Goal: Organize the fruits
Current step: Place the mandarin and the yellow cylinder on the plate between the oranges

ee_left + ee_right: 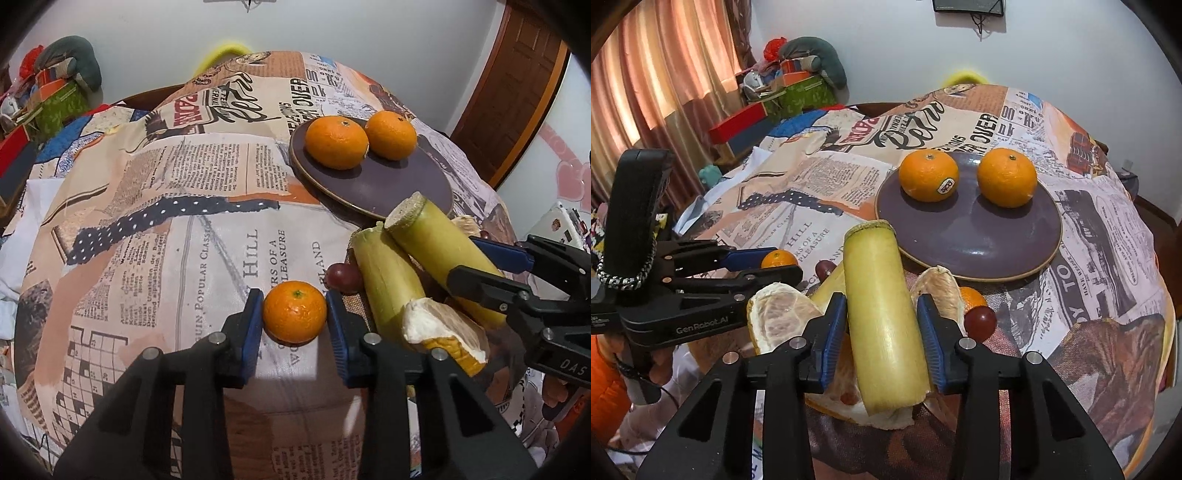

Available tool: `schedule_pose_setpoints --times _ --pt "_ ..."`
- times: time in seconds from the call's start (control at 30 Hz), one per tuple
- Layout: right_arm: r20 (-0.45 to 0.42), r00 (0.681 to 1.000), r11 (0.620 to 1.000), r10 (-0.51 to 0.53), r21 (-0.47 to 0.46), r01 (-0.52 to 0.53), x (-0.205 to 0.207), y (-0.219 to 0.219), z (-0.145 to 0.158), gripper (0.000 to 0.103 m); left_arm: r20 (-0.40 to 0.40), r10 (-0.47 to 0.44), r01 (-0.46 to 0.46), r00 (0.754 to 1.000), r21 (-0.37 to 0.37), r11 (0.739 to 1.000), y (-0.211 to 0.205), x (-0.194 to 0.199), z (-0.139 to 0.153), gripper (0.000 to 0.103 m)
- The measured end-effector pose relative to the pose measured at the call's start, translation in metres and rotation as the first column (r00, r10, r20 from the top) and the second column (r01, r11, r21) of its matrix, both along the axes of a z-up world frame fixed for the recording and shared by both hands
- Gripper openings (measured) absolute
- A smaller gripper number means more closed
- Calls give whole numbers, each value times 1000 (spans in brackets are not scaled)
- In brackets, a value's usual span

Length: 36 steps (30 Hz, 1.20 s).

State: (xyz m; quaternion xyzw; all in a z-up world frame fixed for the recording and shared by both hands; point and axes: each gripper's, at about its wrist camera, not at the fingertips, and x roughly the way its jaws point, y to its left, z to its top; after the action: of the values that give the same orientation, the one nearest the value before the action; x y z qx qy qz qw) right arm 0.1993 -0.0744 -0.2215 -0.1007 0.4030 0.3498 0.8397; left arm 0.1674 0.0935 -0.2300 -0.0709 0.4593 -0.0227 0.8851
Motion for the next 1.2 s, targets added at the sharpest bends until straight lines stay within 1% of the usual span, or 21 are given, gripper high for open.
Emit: schedule_pose_setpoints --times 0.13,0.3,0.47,0.63,0.93,1.2 --pt "16 1000 1000 -7 8 6 -3 -2 5 35 15 6 -6 1000 0 1000 -1 -3 7 34" --pt "39 999 999 -18 35 17 -4 -7 17 34 57 12 -12 998 -6 1000 -3 -10 25 34" --pt "60 998 998 -36 57 32 -4 -12 28 33 106 2 -1 994 -4 1000 -9 -15 46 34" --pt "84 995 995 -62 86 55 -1 -21 39 33 137 -13 14 990 -2 1000 -17 -14 60 34" --pt "139 986 990 -96 112 81 9 -34 58 33 177 -41 42 983 -2 999 -31 -2 76 34" --pt "168 977 986 -129 128 108 27 -42 66 33 197 -49 50 979 -1 999 -35 20 84 34"
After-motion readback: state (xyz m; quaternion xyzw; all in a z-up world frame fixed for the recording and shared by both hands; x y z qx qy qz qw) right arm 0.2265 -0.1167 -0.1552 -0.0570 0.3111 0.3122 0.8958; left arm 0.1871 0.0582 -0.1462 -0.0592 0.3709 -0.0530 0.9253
